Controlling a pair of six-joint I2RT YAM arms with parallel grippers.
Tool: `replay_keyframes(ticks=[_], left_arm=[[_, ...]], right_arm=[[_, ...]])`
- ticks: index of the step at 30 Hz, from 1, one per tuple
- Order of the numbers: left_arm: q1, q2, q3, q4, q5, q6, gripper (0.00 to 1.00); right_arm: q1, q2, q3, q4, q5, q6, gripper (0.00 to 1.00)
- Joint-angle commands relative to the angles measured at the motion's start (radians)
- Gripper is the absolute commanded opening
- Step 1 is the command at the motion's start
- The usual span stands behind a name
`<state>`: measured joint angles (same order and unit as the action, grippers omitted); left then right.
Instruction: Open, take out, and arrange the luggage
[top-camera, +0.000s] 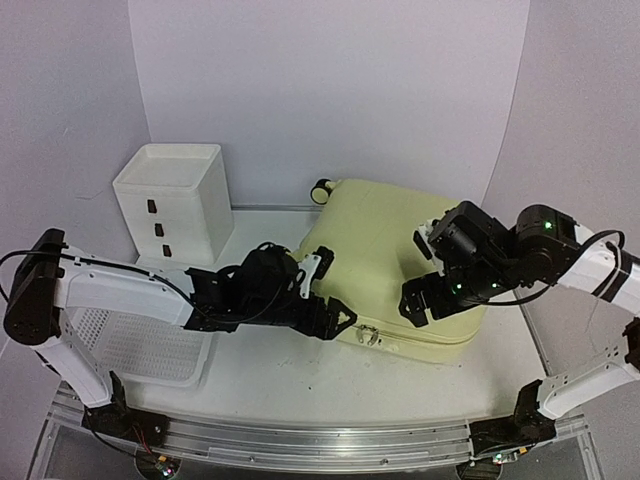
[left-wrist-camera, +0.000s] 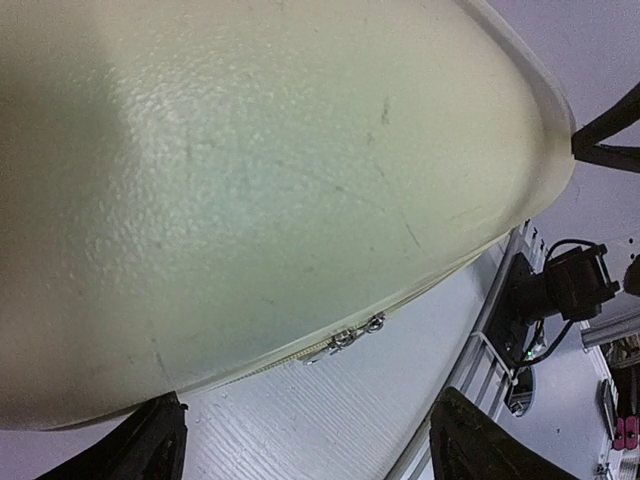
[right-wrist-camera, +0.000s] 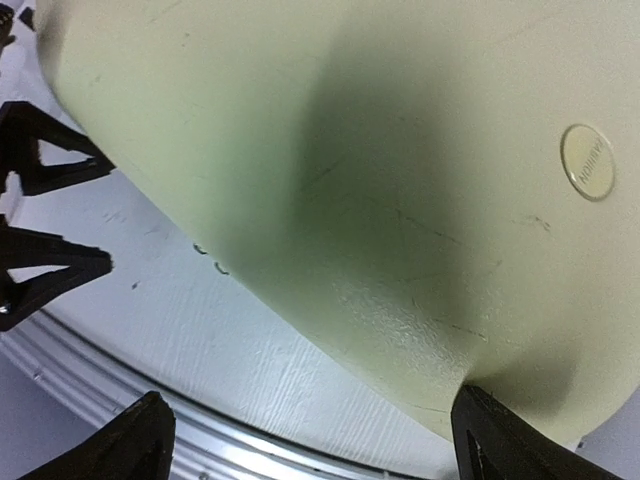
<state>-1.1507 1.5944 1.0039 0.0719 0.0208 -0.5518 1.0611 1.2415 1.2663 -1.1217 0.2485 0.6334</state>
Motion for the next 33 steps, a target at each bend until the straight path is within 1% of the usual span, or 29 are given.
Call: replay_keyframes(ticks=[1, 3, 7, 9, 11, 13, 15, 18, 20, 22, 23, 25, 28, 31, 33], left_arm=[[0.098, 0.062, 0.126, -0.023, -0.024, -0.005, 0.84], [0.122, 0.082, 0.164, -0.04, -0.002, 0.002, 0.84], [0.158, 0.119, 0.257, -0.078, 0.021, 0.043, 0.85], [0.172, 0.137, 0.306, -0.127, 0.023, 0.069, 0.86], [0.178, 0.14, 0.346, -0.181, 0.027, 0.094, 0.87], [0.177, 0.116, 0.345, -0.204, 0.051, 0.112, 0.9], [0.178, 0.07, 0.304, -0.205, 0.077, 0.11, 0.93], [0.178, -0.025, 0.226, -0.205, 0.128, 0.096, 0.95], [0.177, -0.097, 0.147, -0.205, 0.147, 0.075, 0.96], [0.177, -0.188, 0.08, -0.205, 0.154, 0.046, 0.97], [0.177, -0.221, 0.051, -0.205, 0.153, 0.031, 0.97], [0.174, -0.283, -0.002, -0.205, 0.152, 0.009, 0.97], [0.168, -0.348, -0.055, -0.208, 0.161, -0.004, 0.98], [0.161, -0.413, -0.102, -0.21, 0.161, -0.014, 0.98], [0.16, -0.448, -0.128, -0.21, 0.155, -0.019, 0.99]], right_arm=[[-0.044, 0.075, -0.051, -0.056, 0.283, 0.022, 0.98], [-0.091, 0.103, -0.044, -0.043, 0.295, -0.002, 0.96], [-0.206, 0.149, -0.02, 0.023, 0.258, -0.09, 0.95], [-0.233, 0.176, 0.012, 0.028, 0.253, -0.123, 0.96], [-0.234, 0.197, 0.044, 0.026, 0.233, -0.137, 0.97], [-0.233, 0.188, 0.049, 0.026, 0.145, -0.127, 0.98], [-0.216, 0.161, 0.009, 0.059, 0.068, -0.097, 0.98], [-0.152, 0.113, -0.079, 0.159, 0.017, -0.062, 0.97], [-0.135, 0.082, -0.169, 0.267, 0.002, -0.038, 0.9], [-0.132, 0.056, -0.269, 0.42, 0.0, -0.028, 0.85], [-0.133, 0.046, -0.319, 0.496, 0.008, -0.035, 0.82], [-0.133, 0.032, -0.4, 0.633, 0.059, -0.048, 0.74], [-0.132, 0.02, -0.475, 0.799, 0.161, -0.075, 0.68], [-0.132, 0.023, -0.538, 0.945, 0.225, -0.096, 0.61], [-0.132, 0.03, -0.565, 1.018, 0.241, -0.11, 0.55]])
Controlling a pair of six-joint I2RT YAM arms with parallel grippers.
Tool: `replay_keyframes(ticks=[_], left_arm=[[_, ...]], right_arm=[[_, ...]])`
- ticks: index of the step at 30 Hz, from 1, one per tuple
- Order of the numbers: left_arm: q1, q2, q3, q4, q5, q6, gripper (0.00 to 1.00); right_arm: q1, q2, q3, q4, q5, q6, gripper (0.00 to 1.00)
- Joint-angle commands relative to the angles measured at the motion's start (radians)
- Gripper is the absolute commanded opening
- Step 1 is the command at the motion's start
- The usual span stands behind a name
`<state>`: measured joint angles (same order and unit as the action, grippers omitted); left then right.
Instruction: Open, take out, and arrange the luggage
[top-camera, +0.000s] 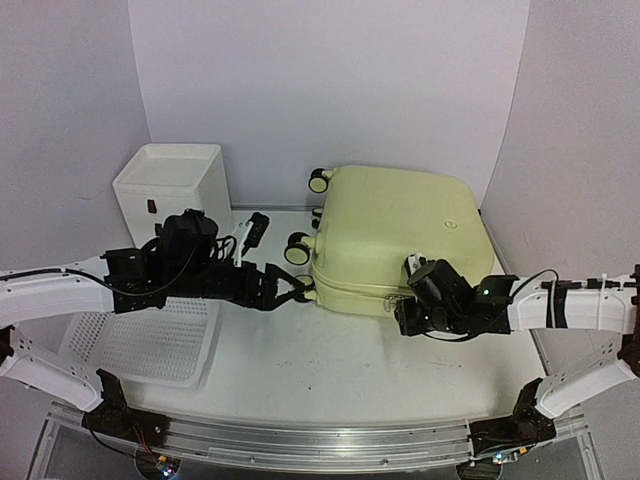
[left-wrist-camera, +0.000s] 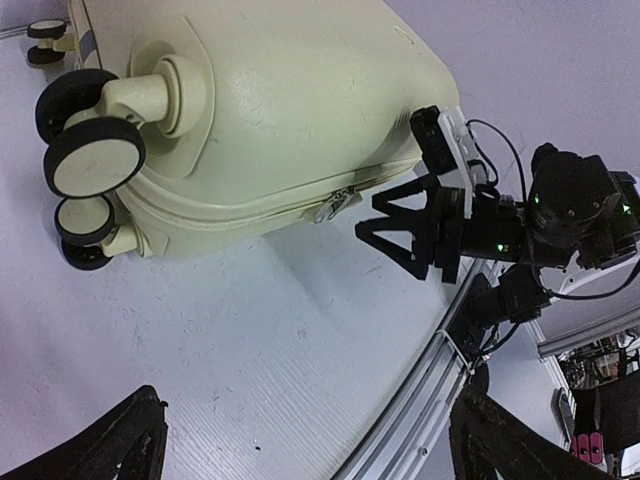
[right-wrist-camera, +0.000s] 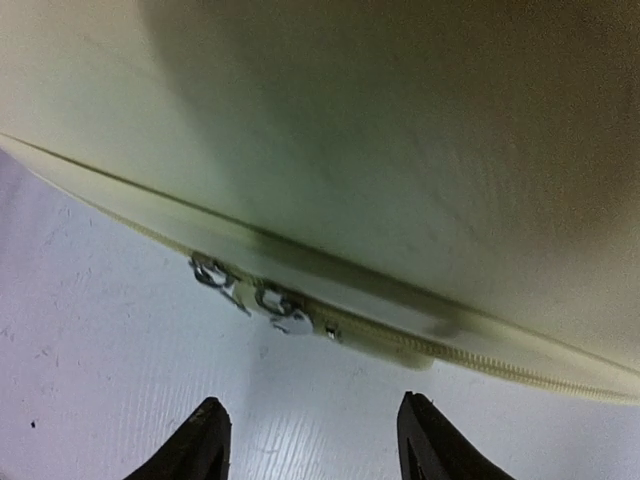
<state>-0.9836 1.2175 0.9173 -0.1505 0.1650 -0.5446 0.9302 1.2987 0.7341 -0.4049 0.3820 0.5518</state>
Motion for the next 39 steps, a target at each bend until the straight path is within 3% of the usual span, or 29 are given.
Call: replay_keyframes(ticks=[1, 3, 9, 20, 27, 34, 39], left_arm=[[-0.008, -0.083, -0.052, 0.011, 0.008, -0.026, 1.0], [-0.009, -0.102, -0.06, 0.003, 0.007, -0.019, 0.99], [-0.008, -0.108, -0.019, -0.069, 0.029, 0.024, 1.0], [-0.007, -0.204, -0.061, -0.09, 0.032, 0.06, 0.99], [-0.007, -0.258, -0.096, -0.097, 0.029, 0.058, 1.0], [-0.008, -0.306, -0.11, -0.114, 0.015, 0.046, 1.0], [-0.007, -0.289, -0.097, -0.126, -0.006, 0.021, 0.99]], right_arm=[[-0.002, -0.026, -0.046, 0.334, 0.119, -0.024, 0.53], [-0.002, -0.026, -0.086, 0.39, 0.166, -0.003, 0.46], [-0.001, -0.021, -0.149, 0.472, 0.268, 0.044, 0.4], [-0.002, 0.077, -0.151, 0.594, 0.238, 0.067, 0.37], [-0.001, 0.133, -0.118, 0.604, 0.292, 0.106, 0.23], [-0.002, 0.154, -0.089, 0.604, 0.28, 0.082, 0.16], [-0.002, 0.15, -0.076, 0.575, 0.27, 0.066, 0.01]])
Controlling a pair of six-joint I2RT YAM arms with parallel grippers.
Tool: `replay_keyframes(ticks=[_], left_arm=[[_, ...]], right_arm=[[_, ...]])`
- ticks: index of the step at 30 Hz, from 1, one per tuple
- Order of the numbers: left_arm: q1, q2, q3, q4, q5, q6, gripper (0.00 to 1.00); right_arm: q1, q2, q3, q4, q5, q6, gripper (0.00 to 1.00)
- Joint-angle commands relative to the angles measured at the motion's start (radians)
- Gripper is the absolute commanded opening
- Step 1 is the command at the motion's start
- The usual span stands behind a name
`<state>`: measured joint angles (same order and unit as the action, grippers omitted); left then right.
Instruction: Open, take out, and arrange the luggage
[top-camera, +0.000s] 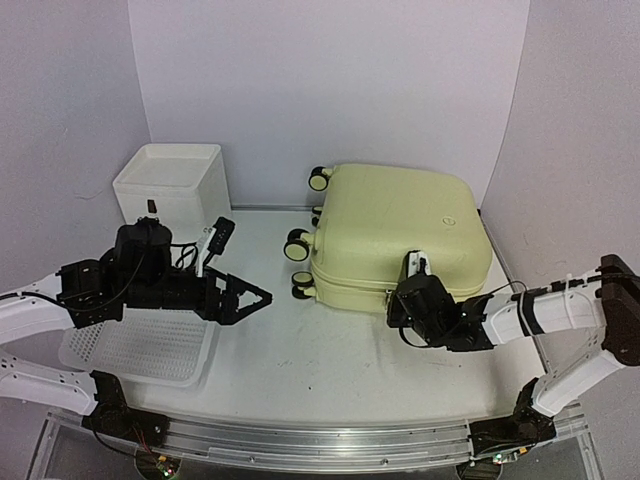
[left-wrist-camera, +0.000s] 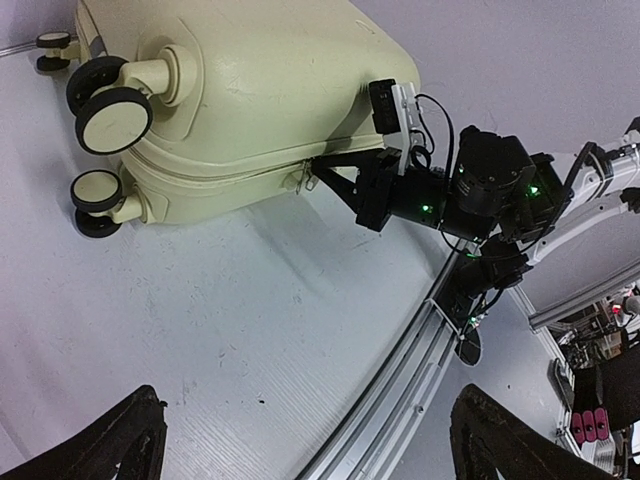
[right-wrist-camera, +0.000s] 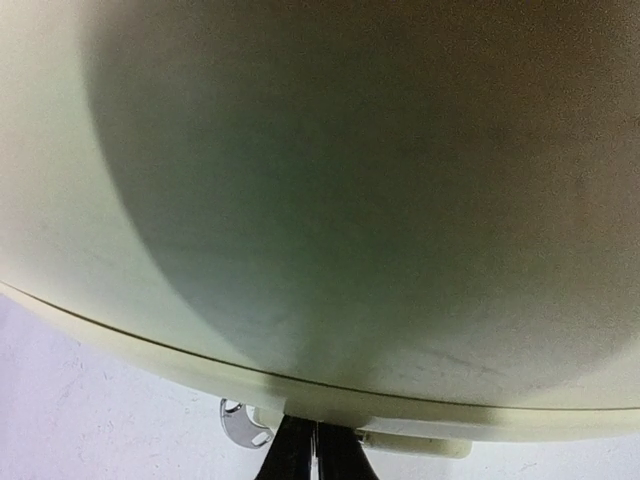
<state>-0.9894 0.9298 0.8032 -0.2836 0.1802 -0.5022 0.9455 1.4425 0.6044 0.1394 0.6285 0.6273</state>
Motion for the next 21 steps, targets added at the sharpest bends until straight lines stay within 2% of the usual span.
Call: replay_keyframes(ticks=[1, 4, 10, 15, 21], left_arm=[[-0.002, 0.007, 0.024, 0.006, -0.022, -0.027, 0.99], [0.0, 0.048, 0.056, 0.0, -0.027, -0.056, 1.0], [0.012, 0.188, 0.179, -0.021, -0.062, -0.162, 1.0], [0.058, 0.34, 0.371, -0.12, -0.205, -0.415, 0.99], [0.121, 0.505, 0.52, -0.158, -0.204, -0.759, 0.98]], right_arm=[[-0.016, 0.003, 0.056, 0.02, 0.024, -0.015, 0.0], [-0.016, -0.01, 0.077, -0.06, 0.018, -0.032, 0.0], [-0.017, -0.022, 0.159, -0.333, 0.027, -0.097, 0.0], [-0.017, -0.037, 0.194, -0.41, 0.006, -0.15, 0.0], [-0.017, -0.049, 0.202, -0.42, -0.021, -0.193, 0.0]])
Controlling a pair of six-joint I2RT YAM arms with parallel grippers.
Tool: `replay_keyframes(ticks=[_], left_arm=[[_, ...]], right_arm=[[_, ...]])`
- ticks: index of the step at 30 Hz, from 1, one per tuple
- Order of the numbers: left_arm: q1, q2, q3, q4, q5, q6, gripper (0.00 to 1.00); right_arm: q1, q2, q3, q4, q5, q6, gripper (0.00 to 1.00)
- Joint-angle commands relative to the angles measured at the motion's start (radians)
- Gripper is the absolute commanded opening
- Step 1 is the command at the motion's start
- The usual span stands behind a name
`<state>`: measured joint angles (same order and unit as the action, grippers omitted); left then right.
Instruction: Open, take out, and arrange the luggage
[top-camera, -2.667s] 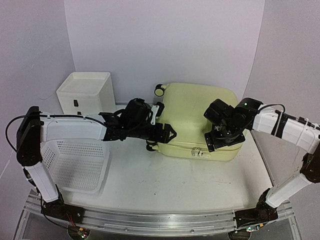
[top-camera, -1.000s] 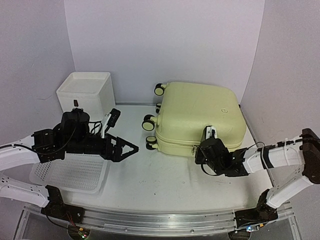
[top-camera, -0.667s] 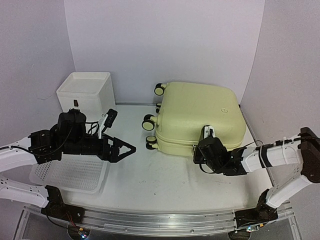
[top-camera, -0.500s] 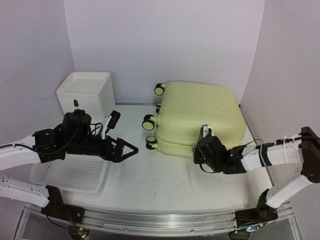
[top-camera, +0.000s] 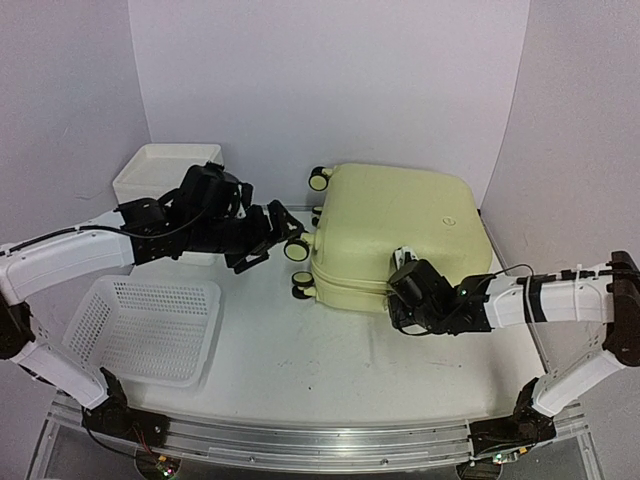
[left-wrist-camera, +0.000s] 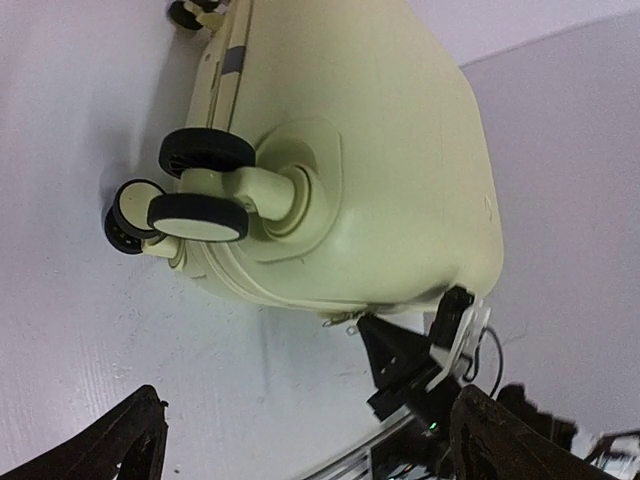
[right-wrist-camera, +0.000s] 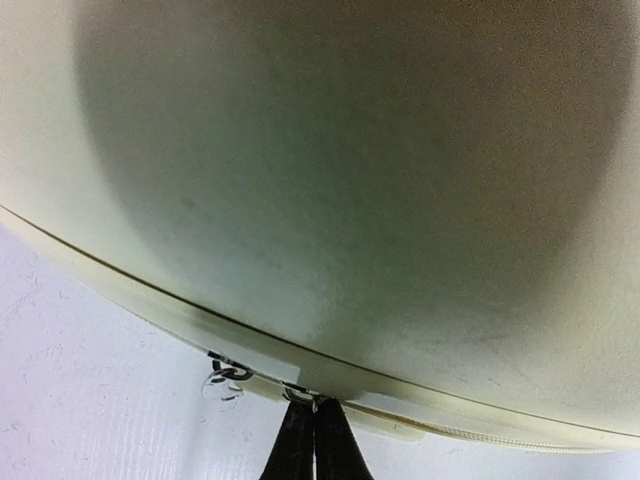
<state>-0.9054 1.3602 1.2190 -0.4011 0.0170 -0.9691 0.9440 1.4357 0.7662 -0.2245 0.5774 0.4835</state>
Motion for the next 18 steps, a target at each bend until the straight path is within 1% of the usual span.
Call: replay_keyframes(ticks=[1, 4, 6, 7, 11, 16, 18], left_arm=[[0.047, 0.095, 0.114, -0.045, -0.041, -0.354, 0.97], [0.062, 0.16, 0.142, -0.051, -0.022, -0.517, 0.96], [0.064, 0.215, 0.178, -0.049, -0.02, -0.575, 0.97], [0.063, 0.24, 0.196, -0.048, 0.008, -0.615, 0.98], [0.063, 0.351, 0.268, -0.045, 0.022, -0.709, 0.99], [0.063, 0.451, 0.314, -0.036, -0.008, -0.805, 0.99], [0.063, 0.489, 0.342, -0.037, -0.007, -0.818, 0.95]], right_arm=[[-0.015, -0.041, 0.043, -0.06, 0.026, -0.06, 0.0], [-0.016, -0.037, 0.051, -0.078, 0.023, -0.097, 0.0], [-0.015, -0.04, 0.056, -0.085, 0.018, -0.123, 0.0], [-0.015, -0.041, 0.06, -0.089, 0.014, -0.137, 0.0], [-0.016, -0.031, 0.07, -0.094, -0.005, -0.176, 0.0], [-0.015, -0.002, 0.077, -0.1, -0.017, -0.221, 0.0], [-0.014, -0.003, 0.074, -0.101, -0.012, -0.226, 0.0]])
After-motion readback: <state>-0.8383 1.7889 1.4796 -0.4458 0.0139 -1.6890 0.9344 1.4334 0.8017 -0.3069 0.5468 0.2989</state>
